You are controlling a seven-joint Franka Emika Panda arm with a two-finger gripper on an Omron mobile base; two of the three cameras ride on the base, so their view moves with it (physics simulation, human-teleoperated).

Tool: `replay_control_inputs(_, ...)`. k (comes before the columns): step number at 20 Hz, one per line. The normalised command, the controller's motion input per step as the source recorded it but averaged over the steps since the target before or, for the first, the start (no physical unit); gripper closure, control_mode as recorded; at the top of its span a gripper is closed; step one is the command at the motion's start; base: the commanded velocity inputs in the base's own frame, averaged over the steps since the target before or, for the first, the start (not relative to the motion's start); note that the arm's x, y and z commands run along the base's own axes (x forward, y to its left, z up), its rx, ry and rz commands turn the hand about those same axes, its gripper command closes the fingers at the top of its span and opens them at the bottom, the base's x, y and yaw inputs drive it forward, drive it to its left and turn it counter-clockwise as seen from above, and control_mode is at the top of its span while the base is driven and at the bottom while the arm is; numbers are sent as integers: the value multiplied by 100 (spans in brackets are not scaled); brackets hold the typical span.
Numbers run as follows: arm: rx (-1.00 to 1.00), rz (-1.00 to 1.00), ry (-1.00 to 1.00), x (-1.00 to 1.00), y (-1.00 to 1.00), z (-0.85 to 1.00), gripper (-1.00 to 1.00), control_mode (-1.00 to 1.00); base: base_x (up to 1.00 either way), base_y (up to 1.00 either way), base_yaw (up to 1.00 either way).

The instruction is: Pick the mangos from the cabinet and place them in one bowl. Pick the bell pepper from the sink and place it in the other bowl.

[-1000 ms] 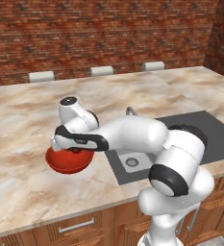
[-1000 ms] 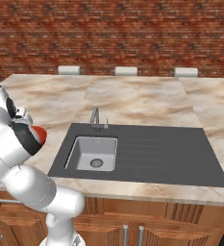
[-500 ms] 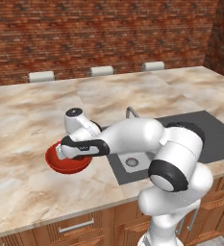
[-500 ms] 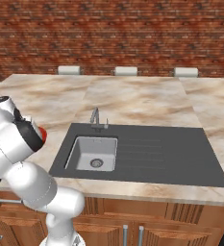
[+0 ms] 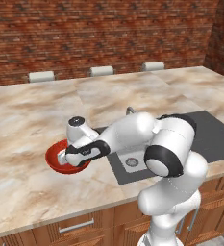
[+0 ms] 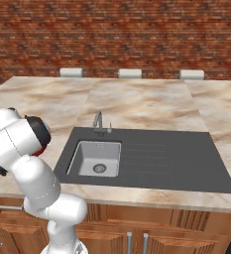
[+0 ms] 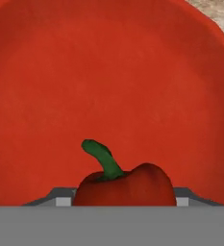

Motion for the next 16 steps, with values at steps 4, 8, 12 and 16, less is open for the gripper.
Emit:
replay_control_inputs(4, -1, 0, 5, 30, 24, 2, -100, -100, 0, 0, 0)
replay_control_inputs(8, -6, 0, 14, 9, 17, 16, -100, -100, 0, 0, 0)
replay_control_inputs(12, -5, 0, 11, 0, 13, 31, -100, -100, 0, 0, 0)
replay_control_inputs(16, 0, -2, 9, -36, -10, 51, -100, -100, 0, 0, 0)
